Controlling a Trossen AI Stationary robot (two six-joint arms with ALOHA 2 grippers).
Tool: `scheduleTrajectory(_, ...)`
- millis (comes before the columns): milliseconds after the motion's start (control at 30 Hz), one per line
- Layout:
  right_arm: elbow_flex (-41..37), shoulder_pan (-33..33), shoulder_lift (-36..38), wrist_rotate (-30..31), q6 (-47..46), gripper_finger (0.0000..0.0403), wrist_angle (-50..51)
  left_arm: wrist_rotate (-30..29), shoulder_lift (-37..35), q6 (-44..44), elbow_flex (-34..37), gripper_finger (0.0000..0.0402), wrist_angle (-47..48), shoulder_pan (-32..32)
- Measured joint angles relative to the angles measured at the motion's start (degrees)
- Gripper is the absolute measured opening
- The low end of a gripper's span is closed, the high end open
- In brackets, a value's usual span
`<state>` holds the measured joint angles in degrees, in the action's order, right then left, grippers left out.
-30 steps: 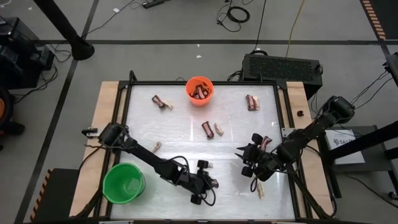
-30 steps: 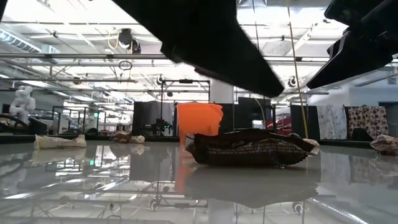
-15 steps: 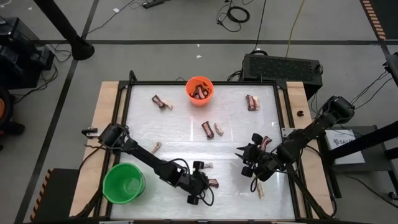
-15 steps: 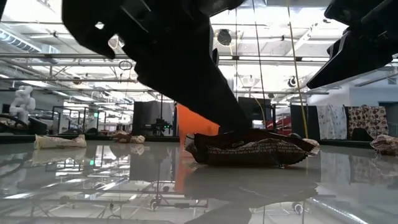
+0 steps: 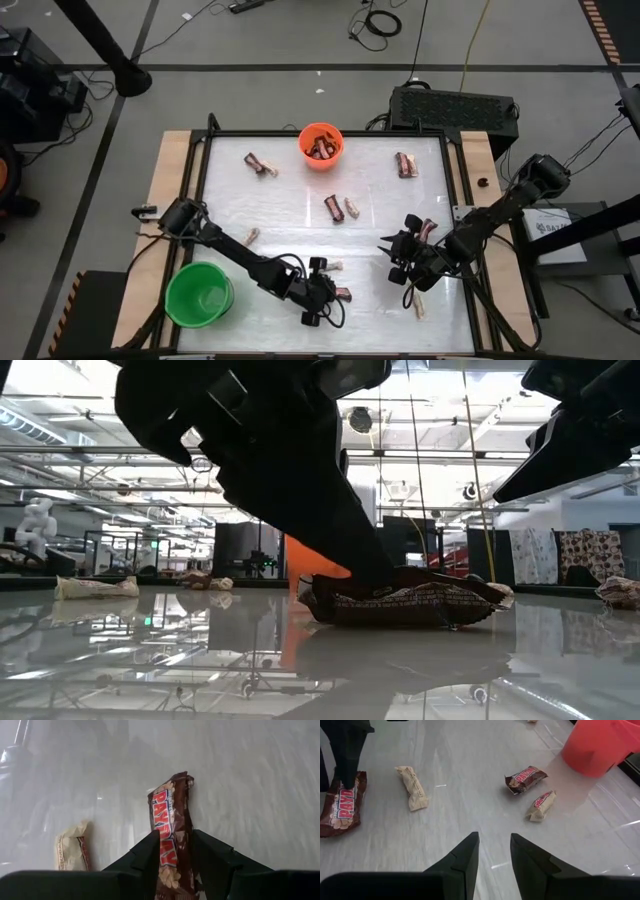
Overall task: Sort candy by brand, put in halloween buckets
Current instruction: Put the brown chocolate bar into the orange bucket
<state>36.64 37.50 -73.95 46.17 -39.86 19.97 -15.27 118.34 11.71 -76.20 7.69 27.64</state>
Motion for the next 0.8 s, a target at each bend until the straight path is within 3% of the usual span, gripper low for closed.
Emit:
scheduleTrajectory(133, 0.0, 0.0, 0.0, 0.0, 0.0, 0.0105, 0.0, -0.2, 0.0, 2.4, 0.0, 0.0095, 2.4, -0.6)
scheduleTrajectory(367, 0.0, 0.0, 0.0, 0.0, 0.0, 0.0105, 0.0, -0.4, 0.0, 2.2, 0.0, 0.0009, 2.5, -1.5)
scheduleTrajectory(667, 0.0, 0.0, 0.0, 0.0, 0.0, 0.0105, 0.0, -7.1, -2.7, -4.7, -1.0, 0.0003, 2.2, -2.0)
scheduleTrajectory(800, 0.0, 0.0, 0.0, 0.0, 0.0, 0.0105, 0.0, -16.9, -8.0, -6.5, -1.0, 0.0003, 4.0, -3.8)
